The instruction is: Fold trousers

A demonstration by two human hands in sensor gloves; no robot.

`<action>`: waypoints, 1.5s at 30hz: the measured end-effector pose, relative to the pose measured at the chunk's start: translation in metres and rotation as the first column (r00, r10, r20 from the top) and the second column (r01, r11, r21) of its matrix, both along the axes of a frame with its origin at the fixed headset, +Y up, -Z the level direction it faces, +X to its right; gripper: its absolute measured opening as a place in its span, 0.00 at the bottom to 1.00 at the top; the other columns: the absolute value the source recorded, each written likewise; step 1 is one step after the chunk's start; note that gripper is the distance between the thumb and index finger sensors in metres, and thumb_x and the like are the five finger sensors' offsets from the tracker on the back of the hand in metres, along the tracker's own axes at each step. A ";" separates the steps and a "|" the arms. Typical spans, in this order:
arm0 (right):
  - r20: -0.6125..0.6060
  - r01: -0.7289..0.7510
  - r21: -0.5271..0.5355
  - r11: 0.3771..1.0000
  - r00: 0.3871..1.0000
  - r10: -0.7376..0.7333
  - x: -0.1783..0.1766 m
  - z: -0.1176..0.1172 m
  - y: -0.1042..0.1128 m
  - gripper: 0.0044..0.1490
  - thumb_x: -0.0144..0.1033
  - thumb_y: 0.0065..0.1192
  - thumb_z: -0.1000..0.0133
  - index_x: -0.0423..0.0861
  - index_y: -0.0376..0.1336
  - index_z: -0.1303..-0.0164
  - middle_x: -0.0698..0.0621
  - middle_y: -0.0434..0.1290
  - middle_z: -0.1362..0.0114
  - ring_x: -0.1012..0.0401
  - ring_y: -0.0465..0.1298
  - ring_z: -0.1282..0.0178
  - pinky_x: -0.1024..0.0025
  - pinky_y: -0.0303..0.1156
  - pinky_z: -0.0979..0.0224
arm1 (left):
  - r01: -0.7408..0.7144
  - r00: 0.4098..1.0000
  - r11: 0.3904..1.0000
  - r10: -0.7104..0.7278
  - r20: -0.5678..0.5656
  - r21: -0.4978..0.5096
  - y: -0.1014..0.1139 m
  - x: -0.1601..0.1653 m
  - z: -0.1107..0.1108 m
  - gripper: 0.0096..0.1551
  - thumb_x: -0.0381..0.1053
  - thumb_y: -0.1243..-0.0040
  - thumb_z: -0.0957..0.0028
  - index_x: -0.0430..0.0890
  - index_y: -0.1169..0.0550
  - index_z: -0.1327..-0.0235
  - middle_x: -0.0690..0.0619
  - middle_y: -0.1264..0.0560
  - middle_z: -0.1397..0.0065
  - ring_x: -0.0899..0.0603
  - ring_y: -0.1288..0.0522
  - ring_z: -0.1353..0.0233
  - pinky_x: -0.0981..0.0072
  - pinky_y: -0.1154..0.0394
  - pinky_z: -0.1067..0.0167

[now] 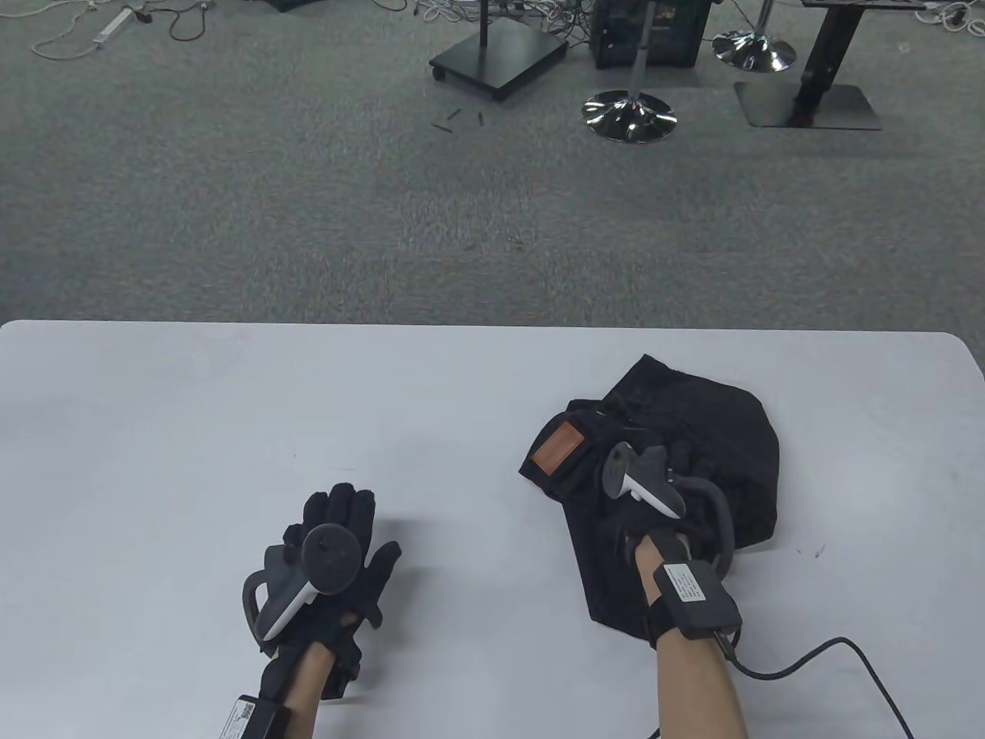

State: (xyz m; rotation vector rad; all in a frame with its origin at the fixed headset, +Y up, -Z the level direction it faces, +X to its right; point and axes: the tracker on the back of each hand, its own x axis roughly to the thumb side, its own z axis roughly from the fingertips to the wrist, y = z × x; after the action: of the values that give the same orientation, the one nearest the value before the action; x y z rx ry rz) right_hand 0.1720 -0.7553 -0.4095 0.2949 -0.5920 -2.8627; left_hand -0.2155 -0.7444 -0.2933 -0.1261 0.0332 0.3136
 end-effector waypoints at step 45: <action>-0.622 0.547 -0.227 0.806 0.556 -0.552 -0.195 0.105 0.029 0.35 0.50 0.64 0.44 0.51 0.60 0.28 0.47 0.67 0.21 0.45 0.63 0.19 0.37 0.54 0.21 | -0.203 0.956 0.976 0.216 -0.198 0.083 0.019 -0.064 0.014 0.46 0.73 0.51 0.44 0.62 0.48 0.14 0.62 0.55 0.11 0.41 0.56 0.09 0.35 0.51 0.18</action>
State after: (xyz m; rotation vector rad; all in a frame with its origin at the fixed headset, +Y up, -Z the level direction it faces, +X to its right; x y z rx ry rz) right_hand -0.0234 -0.7266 -0.3040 -1.0990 -0.6075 -3.1864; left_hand -0.2793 -0.7252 -0.2789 -0.0349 0.2166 0.5387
